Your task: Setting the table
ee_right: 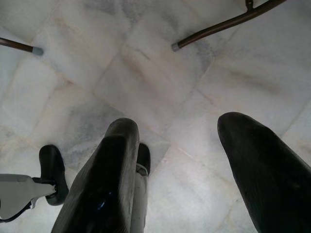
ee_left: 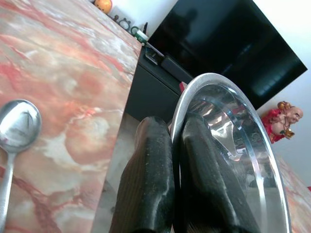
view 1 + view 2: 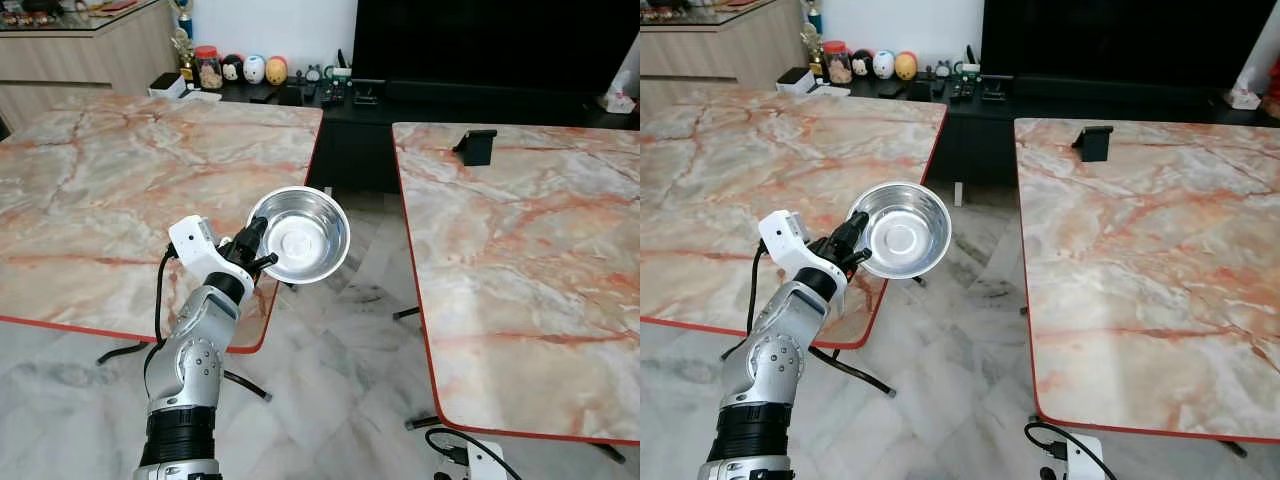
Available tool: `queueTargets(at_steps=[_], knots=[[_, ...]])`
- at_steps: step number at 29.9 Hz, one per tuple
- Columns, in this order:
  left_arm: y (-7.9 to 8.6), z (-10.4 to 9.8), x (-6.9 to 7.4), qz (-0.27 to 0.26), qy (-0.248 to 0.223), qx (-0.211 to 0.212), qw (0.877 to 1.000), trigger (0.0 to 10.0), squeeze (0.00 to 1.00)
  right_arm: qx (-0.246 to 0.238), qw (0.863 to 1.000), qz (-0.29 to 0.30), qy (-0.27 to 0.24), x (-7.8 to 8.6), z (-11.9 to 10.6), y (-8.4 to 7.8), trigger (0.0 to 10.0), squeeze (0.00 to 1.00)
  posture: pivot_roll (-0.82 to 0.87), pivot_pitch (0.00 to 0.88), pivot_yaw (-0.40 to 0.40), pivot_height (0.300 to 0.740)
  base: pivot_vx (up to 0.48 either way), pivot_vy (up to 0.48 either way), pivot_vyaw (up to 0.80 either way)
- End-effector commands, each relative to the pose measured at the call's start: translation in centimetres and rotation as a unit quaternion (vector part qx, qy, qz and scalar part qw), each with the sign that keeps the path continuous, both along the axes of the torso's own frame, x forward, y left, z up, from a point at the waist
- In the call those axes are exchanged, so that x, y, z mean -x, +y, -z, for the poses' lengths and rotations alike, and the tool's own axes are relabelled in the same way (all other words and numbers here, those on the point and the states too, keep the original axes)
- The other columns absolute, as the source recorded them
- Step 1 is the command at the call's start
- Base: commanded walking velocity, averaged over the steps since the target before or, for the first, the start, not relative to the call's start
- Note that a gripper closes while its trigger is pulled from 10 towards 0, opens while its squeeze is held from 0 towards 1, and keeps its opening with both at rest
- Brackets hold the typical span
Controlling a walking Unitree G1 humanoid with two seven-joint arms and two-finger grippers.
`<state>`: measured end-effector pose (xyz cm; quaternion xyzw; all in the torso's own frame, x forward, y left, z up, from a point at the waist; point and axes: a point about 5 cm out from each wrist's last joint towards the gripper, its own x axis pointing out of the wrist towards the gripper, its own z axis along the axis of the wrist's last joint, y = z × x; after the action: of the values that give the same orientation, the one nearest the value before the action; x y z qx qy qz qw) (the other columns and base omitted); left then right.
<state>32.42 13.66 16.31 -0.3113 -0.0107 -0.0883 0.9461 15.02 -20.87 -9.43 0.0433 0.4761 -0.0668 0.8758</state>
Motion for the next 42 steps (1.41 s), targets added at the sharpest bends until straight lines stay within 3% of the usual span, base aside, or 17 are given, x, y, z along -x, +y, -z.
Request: queueTargets(at_steps=[1,42], knots=[[0.0,-0.43,-0.04,-0.006,-0.012,-0.011,1.0,10.0,0.0,-0.002,1.0,0.004,0.0,-0.03,0.0,0.02,10.0,0.0,0.09,0.0,-0.029,0.74,0.0,-0.281,0.0],[0.01,-1.15,-0.31,-0.01,-0.027,-0.016,0.999,10.0,0.0,-0.011,1.0,-0.004,0.005,-0.07,0.02,0.14,10.0,0.0,0.1,0.0,-0.027,0.74,0.0,-0.476,0.0]])
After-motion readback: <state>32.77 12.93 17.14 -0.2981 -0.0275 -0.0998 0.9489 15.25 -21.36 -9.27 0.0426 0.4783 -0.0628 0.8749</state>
